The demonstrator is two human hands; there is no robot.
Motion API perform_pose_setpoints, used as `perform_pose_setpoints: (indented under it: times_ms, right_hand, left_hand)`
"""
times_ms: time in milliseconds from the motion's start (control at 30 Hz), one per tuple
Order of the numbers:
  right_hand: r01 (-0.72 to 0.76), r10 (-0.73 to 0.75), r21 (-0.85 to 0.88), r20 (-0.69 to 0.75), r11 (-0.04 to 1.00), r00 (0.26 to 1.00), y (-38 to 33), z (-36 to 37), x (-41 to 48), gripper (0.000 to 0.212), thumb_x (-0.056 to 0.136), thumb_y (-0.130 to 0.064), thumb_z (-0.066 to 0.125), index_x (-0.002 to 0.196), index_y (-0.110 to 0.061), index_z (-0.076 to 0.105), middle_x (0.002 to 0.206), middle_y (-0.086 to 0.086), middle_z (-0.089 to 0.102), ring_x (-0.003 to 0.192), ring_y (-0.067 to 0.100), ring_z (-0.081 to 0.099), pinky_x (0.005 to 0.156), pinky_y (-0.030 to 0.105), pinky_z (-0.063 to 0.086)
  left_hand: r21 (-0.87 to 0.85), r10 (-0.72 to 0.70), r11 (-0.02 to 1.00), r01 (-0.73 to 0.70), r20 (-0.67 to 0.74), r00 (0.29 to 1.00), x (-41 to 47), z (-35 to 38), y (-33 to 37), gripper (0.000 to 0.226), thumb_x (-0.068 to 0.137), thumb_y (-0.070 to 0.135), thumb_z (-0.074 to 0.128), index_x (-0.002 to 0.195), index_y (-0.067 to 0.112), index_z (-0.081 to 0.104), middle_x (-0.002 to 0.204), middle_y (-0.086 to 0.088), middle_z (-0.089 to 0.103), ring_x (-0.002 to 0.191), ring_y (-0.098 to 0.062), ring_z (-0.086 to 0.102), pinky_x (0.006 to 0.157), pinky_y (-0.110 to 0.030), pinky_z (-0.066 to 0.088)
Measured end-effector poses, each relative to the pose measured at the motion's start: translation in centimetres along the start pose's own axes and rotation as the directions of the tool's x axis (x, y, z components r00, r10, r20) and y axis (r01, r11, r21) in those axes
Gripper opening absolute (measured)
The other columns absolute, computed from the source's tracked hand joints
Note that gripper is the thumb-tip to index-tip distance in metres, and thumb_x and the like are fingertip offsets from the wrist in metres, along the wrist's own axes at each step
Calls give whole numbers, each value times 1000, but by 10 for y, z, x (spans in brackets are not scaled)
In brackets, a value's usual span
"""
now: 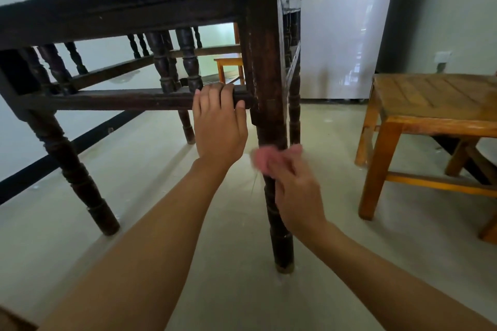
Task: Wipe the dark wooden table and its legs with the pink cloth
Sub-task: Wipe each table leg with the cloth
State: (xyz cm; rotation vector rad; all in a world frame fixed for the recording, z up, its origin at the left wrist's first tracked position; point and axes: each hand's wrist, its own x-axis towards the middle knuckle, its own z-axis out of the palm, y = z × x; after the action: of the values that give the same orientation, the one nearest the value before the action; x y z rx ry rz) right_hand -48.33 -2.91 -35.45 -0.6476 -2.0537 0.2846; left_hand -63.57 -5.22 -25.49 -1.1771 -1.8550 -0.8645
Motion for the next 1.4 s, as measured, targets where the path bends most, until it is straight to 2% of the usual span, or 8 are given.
perform_pose_setpoints:
  times_ms: [233,400,533,767,1033,1167,1300,1400]
  right_hand:
    - [332,-328,-39,87,943,941,0,1,-2,29,85,-11,67,114,-9,69,119,10,60,112,24,56,99,33,48]
    - [-383,379,15,114,924,919,79,-46,32,21,96,-27,56,114,-22,64,110,0,63,89,8,58,74,19,46]
    - [-563,562,66,42,824,826,83,-58,53,44,96,-12,56,139,-17,50,122,-2,60,92,11,58,70,18,48]
    - [-408,452,300,-93,863,887,-1,-7,38,25,103,-30,44,110,-20,66,88,-11,65,82,0,62,73,19,53]
    - [222,-223,42,19,974,975,-13,21,-30,26,87,-12,67,113,-10,71,118,11,63,109,23,59,95,31,53]
    - [-136,136,208,16,969,991,40,-7,7,10,91,-17,66,99,-22,62,106,2,56,91,22,59,78,31,57]
    - [-519,525,184,18,835,851,70,-27,46,10,96,-12,56,100,-21,58,112,2,54,94,15,58,76,21,48]
    - [-535,556,366,56,761,829,45,-15,52,13,98,-10,51,101,-22,54,101,-6,58,88,8,59,76,23,50]
  left_hand:
    - [-35,-28,999,26,-52,998,0,4,2,42,100,31,30,122,6,55,123,-13,56,125,-32,45,116,-47,23]
    - [-42,-44,998,42,-48,998,-1,8,3,43,100,33,29,123,8,55,125,-12,57,127,-30,45,117,-47,22]
    - [-55,-54,997,50,-76,996,-1,11,3,45,100,34,28,125,7,55,127,-12,56,128,-30,44,118,-45,19]
    - [-45,-38,998,35,-69,997,-1,12,1,48,101,35,26,127,7,54,128,-13,56,128,-31,44,118,-46,20]
    - [-58,-27,998,21,-94,995,1,13,1,47,101,34,26,126,6,54,126,-13,56,127,-31,44,117,-46,19]
    - [-56,-19,998,16,-60,998,-1,12,-2,46,101,35,28,127,8,54,126,-11,56,127,-29,44,117,-45,20]
    - [-53,-14,999,10,-70,997,-1,10,-4,47,101,36,27,128,8,54,128,-12,55,128,-29,44,117,-46,20]
    - [-62,-37,998,32,-96,995,0,13,-2,47,101,35,27,127,7,54,128,-12,56,128,-30,44,118,-46,20]
